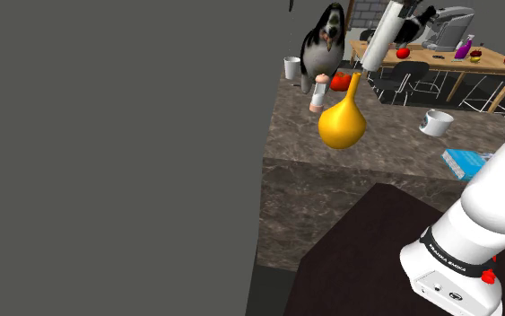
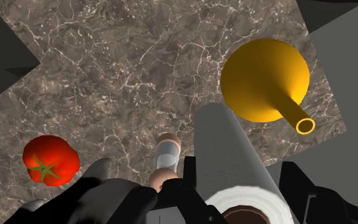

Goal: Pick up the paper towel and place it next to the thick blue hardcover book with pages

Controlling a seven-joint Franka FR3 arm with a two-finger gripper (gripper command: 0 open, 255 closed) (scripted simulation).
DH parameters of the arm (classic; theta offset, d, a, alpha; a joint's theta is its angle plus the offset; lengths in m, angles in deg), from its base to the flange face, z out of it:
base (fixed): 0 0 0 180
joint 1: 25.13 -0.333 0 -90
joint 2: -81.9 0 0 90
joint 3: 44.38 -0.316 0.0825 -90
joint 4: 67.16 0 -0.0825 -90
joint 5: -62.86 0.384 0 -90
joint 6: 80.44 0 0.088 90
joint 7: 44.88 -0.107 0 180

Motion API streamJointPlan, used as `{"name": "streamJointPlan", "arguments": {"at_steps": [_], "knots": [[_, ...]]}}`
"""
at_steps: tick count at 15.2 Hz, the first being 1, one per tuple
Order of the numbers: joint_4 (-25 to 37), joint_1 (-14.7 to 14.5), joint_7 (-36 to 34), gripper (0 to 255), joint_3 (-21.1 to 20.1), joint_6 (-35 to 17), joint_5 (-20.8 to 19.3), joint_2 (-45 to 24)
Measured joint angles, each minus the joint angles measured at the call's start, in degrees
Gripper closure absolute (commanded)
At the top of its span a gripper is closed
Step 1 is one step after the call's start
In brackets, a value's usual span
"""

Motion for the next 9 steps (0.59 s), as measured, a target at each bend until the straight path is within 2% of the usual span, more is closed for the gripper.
{"name": "streamJointPlan", "arguments": {"at_steps": [6, 9], "knots": [[-12.3, 0.5, 0.7, 255, -0.5, -1.2, -7.5, 13.3], [-15.0, 1.7, 2.2, 255, 0.0, -0.5, -9.6, 17.2]]}}
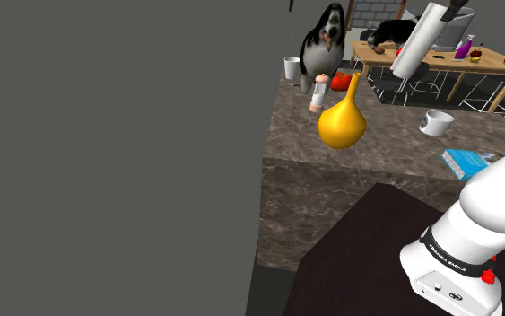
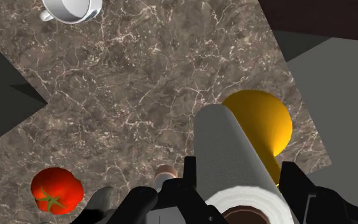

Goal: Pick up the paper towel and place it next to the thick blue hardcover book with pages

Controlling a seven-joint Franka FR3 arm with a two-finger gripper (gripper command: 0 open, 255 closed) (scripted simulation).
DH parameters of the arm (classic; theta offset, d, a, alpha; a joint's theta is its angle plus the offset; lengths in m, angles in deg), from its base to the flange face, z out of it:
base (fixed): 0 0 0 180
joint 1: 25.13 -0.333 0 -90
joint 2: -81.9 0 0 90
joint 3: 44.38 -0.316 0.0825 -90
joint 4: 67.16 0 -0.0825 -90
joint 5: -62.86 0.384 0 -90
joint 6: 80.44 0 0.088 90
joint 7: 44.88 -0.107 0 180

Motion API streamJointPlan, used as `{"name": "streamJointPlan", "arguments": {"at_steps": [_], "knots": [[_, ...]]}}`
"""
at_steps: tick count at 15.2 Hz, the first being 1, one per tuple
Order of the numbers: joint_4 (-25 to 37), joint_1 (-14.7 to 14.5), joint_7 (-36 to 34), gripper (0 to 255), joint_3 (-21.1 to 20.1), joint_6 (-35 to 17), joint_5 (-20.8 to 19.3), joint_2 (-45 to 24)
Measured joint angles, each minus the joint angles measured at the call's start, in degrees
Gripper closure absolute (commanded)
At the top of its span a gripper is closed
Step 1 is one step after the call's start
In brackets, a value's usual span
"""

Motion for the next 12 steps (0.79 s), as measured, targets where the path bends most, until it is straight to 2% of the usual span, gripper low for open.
{"name": "streamJointPlan", "arguments": {"at_steps": [4, 12], "knots": [[-5.5, 2.2, 1.4, 255, -0.3, 0.9, -3.9, 7.4], [-9.6, 6.6, 6.8, 255, 1.6, 5.3, -9.4, 16.9]]}}
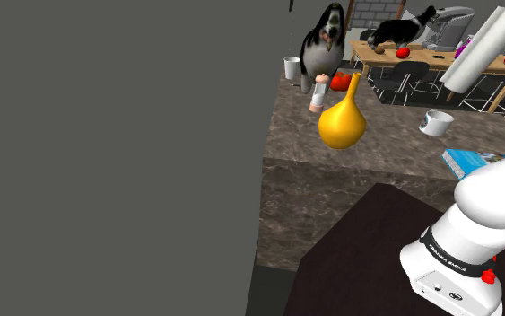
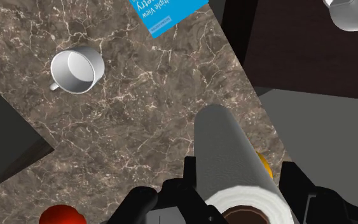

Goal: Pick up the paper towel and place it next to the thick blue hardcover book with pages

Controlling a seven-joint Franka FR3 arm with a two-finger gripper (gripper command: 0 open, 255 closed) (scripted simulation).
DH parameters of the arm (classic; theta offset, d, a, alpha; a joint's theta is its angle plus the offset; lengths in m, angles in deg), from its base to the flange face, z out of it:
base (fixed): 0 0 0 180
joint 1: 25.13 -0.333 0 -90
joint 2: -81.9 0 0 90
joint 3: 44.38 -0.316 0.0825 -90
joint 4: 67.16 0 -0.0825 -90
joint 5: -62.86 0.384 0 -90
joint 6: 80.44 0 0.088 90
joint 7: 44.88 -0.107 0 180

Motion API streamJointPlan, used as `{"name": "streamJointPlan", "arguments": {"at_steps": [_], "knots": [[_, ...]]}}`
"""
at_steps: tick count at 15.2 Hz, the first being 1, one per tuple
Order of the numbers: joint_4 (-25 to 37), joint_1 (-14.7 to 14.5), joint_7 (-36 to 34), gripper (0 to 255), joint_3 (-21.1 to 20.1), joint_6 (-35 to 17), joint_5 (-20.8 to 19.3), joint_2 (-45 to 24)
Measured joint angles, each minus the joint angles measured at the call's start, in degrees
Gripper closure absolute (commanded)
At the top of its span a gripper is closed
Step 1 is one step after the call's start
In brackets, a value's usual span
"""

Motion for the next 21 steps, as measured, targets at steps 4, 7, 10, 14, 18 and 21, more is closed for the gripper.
{"name": "streamJointPlan", "arguments": {"at_steps": [4, 7, 10, 14, 18, 21], "knots": [[-3.9, 0.9, 0.3, 255, 0.1, -2.1, -1.0, 2.0], [-6.8, 1.4, 0.4, 255, 0.3, -4.0, -1.6, 3.0], [-9.8, 1.8, 0.4, 255, 0.5, -6.1, -2.1, 3.9], [-13.6, 2.3, 0.3, 255, 0.8, -9.0, -2.7, 4.9], [-17.1, 2.7, 0.3, 255, 1.2, -11.7, -3.3, 5.7], [-19.6, 3.1, 0.5, 255, 1.7, -13.8, -3.9, 6.2]]}}
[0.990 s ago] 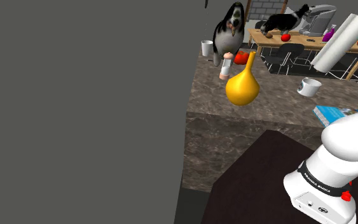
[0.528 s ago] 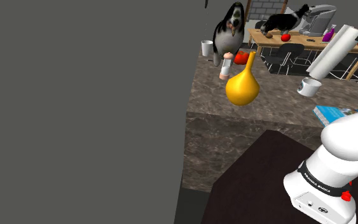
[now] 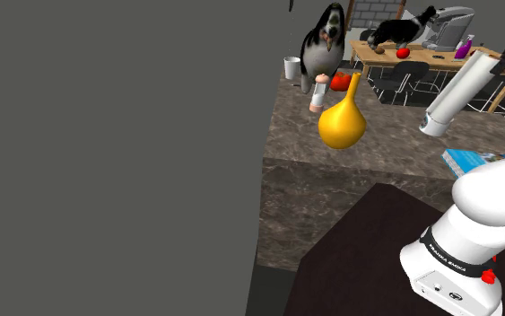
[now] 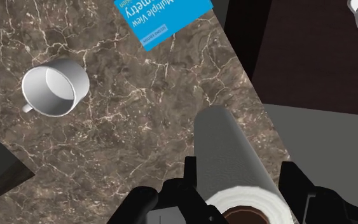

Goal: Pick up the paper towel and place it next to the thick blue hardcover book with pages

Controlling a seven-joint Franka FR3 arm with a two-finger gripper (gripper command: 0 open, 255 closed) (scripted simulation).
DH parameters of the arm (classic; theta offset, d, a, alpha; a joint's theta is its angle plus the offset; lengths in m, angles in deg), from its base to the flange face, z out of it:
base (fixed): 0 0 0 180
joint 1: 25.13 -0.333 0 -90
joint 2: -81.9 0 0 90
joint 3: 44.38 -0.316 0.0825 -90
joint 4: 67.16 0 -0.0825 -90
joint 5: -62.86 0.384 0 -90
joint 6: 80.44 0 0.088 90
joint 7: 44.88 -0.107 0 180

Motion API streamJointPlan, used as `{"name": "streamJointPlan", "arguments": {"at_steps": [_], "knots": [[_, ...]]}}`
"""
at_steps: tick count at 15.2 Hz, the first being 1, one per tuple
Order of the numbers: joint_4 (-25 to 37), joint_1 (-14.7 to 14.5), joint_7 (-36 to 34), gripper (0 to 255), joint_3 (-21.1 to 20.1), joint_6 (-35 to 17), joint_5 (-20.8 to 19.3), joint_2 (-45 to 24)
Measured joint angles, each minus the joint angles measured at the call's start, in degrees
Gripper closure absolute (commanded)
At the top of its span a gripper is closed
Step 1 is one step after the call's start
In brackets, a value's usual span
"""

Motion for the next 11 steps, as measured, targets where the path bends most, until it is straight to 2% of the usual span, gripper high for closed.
{"name": "streamJointPlan", "arguments": {"at_steps": [11], "knots": [[-9.0, 1.2, 0.3, 255, 1.9, -7.7, -1.9, 1.4]]}}
